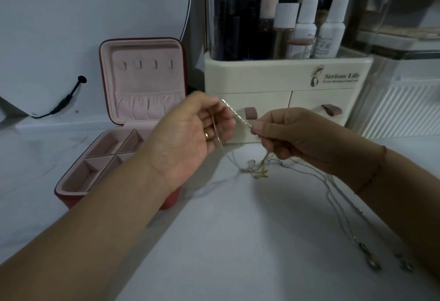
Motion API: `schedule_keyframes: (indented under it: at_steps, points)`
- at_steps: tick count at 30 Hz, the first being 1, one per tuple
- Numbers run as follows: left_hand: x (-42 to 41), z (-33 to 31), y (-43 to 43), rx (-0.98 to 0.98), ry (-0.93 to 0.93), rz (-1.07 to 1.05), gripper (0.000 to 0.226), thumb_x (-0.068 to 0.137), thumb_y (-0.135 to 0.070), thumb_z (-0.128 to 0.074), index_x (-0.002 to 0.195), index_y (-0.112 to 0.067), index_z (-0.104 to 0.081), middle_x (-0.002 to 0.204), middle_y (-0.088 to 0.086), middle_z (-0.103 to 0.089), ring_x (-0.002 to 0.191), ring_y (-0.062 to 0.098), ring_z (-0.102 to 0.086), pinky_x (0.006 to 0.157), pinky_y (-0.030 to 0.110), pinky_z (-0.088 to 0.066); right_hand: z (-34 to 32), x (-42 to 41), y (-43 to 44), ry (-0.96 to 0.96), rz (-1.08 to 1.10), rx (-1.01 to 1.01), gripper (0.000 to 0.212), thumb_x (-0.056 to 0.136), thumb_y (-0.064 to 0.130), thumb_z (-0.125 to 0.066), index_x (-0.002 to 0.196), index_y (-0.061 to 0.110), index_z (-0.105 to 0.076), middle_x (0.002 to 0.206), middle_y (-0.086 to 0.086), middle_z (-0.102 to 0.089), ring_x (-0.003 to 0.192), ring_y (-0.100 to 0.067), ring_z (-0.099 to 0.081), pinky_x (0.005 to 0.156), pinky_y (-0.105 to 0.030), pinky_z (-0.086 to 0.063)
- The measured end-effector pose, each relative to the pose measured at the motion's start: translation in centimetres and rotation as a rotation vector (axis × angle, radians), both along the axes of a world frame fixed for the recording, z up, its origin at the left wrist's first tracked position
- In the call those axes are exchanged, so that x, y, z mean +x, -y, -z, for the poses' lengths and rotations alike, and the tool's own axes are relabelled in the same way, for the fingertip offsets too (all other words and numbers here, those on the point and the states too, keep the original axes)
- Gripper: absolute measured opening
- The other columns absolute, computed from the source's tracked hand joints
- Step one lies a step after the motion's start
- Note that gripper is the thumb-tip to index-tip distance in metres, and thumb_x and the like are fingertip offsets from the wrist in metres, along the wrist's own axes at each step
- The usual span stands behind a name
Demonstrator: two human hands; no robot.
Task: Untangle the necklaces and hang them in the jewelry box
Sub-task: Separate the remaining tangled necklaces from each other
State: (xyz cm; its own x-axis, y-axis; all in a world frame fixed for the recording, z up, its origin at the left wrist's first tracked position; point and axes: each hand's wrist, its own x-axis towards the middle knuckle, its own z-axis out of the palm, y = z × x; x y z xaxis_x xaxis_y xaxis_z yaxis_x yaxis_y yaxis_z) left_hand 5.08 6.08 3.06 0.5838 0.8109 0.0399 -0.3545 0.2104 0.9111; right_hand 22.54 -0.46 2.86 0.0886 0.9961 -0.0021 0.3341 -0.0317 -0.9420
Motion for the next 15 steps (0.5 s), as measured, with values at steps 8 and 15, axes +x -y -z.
schedule_keyframes:
  at_steps: [8, 15]
  points:
    - [-2.3, -2.0, -1.6, 0.049, 0.065, -0.205, 0.021, 0.089, -0.021, -0.046, 0.070, -0.016, -0.054, 0.062, -0.002, -0.051, 0.054, 0.010, -0.047, 0.058, 0.021, -0.050, -0.5, 1.0, 0.0, 0.060, 0.118, 0.037, 0.019, 0.088, 0.021, -0.062, 0.075, 0.007, -0.063, 0.057, -0.001, -0.060, 0.045, -0.011, -0.042, 0.043, -0.014, -0.037]
    - [-2.2, -1.5, -1.6, 0.277, -0.315, -0.372, 0.022, 0.089, -0.021, -0.051, 0.068, -0.015, -0.056, 0.059, -0.001, -0.052, 0.046, 0.009, -0.035, 0.046, 0.023, -0.025, -1.0, 0.8, 0.2, 0.032, 0.058, 0.153, 0.012, 0.086, 0.016, -0.063, 0.081, 0.006, -0.066, 0.064, -0.005, -0.066, 0.048, -0.008, -0.048, 0.048, -0.014, -0.042]
